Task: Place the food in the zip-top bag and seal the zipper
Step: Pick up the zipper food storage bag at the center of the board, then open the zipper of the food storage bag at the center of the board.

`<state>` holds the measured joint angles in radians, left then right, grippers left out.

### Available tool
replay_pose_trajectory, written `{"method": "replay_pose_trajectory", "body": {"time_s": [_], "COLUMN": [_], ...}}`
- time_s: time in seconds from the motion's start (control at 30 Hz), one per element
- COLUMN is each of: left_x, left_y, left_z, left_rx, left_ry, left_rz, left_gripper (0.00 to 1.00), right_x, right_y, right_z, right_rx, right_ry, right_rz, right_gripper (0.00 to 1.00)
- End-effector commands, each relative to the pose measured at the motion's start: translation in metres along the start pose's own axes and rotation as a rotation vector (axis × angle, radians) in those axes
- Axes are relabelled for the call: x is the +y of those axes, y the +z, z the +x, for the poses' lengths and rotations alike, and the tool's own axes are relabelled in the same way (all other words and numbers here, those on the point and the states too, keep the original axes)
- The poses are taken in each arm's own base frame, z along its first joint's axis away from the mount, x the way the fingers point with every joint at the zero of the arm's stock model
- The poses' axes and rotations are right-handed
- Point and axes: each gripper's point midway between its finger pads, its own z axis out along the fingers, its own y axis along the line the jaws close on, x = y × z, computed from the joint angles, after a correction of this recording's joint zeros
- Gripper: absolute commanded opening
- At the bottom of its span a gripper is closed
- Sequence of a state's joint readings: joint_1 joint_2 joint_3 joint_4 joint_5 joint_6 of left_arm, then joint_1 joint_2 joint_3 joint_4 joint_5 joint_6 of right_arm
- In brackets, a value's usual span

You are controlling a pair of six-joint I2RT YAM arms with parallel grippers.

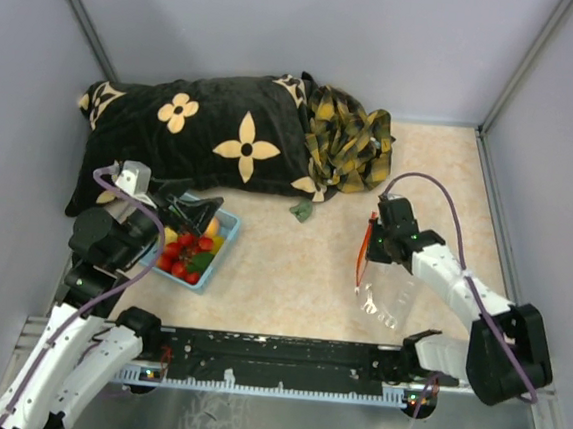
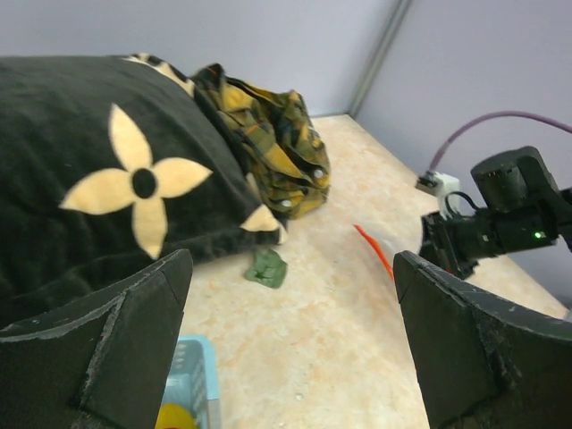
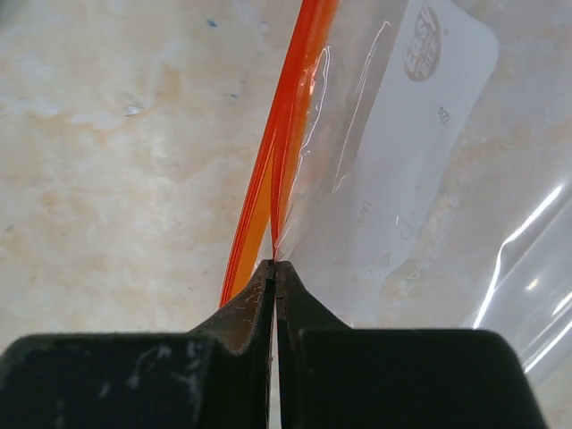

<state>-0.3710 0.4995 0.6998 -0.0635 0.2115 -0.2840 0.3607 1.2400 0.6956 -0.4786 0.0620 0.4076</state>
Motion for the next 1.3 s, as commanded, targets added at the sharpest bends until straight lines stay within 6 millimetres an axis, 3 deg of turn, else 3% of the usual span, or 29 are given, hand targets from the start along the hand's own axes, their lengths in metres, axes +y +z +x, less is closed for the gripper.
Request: {"method": "replay_pose_trajectory", "body": {"time_s": [0.0,0.33,0.6,0.87,1.0,1.27], "left_x": [-0.025,-0.039,-0.058,-0.075,-0.083,-0.090], "left_y": [0.006,0.031,0.049,0.067,0.079,0.096], "left_z": [0.014,0.071,0.125,0.166,0.184,0.197], "left_rx": [0.045,0.265,0.443,0.490,0.517,0.519], "left_ry": [-0.093,-0.312,-0.440,-0.485,-0.478,-0.456], "left_rz": [0.144,0.257,0.261,0.247,0.250,0.227], "left_gripper": [0.99,0.91,0.86,0.86,0.78,0.73], "right_x": [0.043,0.108,0.139,0.159,0.168,0.184], "right_y": [-0.031,-0.072,-0.089,-0.093,-0.093,-0.087], "right_z": [-0.038,-0.063,-0.073,-0.071,-0.067,-0.057], "right_rx": [-0.152,-0.354,-0.465,-0.542,-0.551,-0.546], "right_ry": [-0.077,-0.190,-0.217,-0.222,-0.230,-0.256], "right_rz": [-0.198,-0.429,-0.471,-0.472,-0.484,-0.483], "right_gripper": [0.00,0.00,0.00,0.00,0.00,0.00]}}
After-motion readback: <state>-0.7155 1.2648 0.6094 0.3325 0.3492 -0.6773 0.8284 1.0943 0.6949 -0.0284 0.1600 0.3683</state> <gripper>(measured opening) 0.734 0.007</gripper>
